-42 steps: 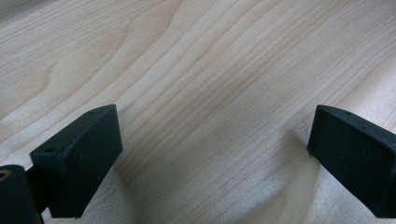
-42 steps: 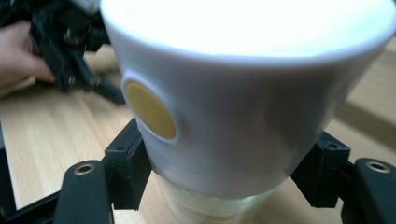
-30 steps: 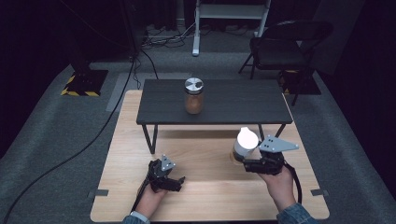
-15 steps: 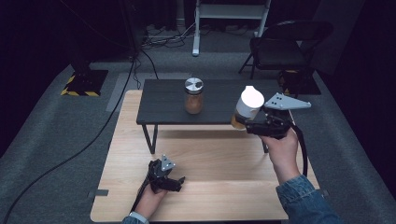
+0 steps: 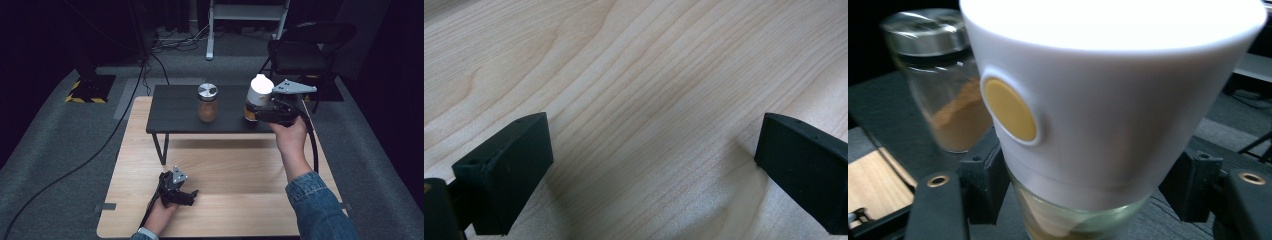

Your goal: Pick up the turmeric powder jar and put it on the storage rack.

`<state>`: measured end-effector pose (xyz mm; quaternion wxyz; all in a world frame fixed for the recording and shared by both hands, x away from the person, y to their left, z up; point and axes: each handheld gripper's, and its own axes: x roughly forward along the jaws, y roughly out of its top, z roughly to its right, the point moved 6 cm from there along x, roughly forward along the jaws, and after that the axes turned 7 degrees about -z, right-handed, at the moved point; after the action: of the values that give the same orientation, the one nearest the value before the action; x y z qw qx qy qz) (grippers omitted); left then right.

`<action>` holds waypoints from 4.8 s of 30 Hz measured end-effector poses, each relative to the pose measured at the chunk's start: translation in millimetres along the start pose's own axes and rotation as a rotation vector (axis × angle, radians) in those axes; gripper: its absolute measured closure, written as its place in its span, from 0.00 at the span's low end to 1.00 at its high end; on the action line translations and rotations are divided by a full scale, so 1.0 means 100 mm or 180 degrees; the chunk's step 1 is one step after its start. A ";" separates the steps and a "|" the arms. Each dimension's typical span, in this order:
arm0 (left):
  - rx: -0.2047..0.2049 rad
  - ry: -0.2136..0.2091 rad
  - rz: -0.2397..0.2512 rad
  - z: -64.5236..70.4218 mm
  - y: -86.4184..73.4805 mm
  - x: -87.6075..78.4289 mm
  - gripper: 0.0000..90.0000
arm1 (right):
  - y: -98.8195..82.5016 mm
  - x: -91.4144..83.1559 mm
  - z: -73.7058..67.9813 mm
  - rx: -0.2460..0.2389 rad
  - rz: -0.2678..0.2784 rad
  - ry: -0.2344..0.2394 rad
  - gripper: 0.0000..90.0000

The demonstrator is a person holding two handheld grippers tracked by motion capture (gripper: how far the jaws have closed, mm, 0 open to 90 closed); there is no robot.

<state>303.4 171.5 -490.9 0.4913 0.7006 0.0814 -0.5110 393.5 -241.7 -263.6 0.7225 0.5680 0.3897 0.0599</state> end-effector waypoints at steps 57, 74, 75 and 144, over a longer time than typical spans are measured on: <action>0.0023 -0.0004 -0.0019 0.00 0.03 0.02 0.01 | -1.70 -0.58 -0.20 0.0175 0.0249 0.0299 0.03; 0.0019 -0.0006 -0.0027 0.01 0.02 0.01 0.01 | -2.35 -0.12 -0.23 0.0177 -0.0528 0.0234 0.03; 0.0019 -0.0007 -0.0023 0.01 0.02 0.01 0.01 | -2.36 -0.10 -0.24 0.0184 -0.0579 0.0235 0.03; 0.0035 -0.0020 -0.0021 0.02 0.00 -0.01 0.00 | -2.46 0.21 -0.28 0.0145 -0.1211 0.0031 0.00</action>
<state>301.8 170.5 -490.6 0.4860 0.7014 0.0793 -0.5154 302.6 -293.9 -488.9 0.7058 0.4999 0.4949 -0.0839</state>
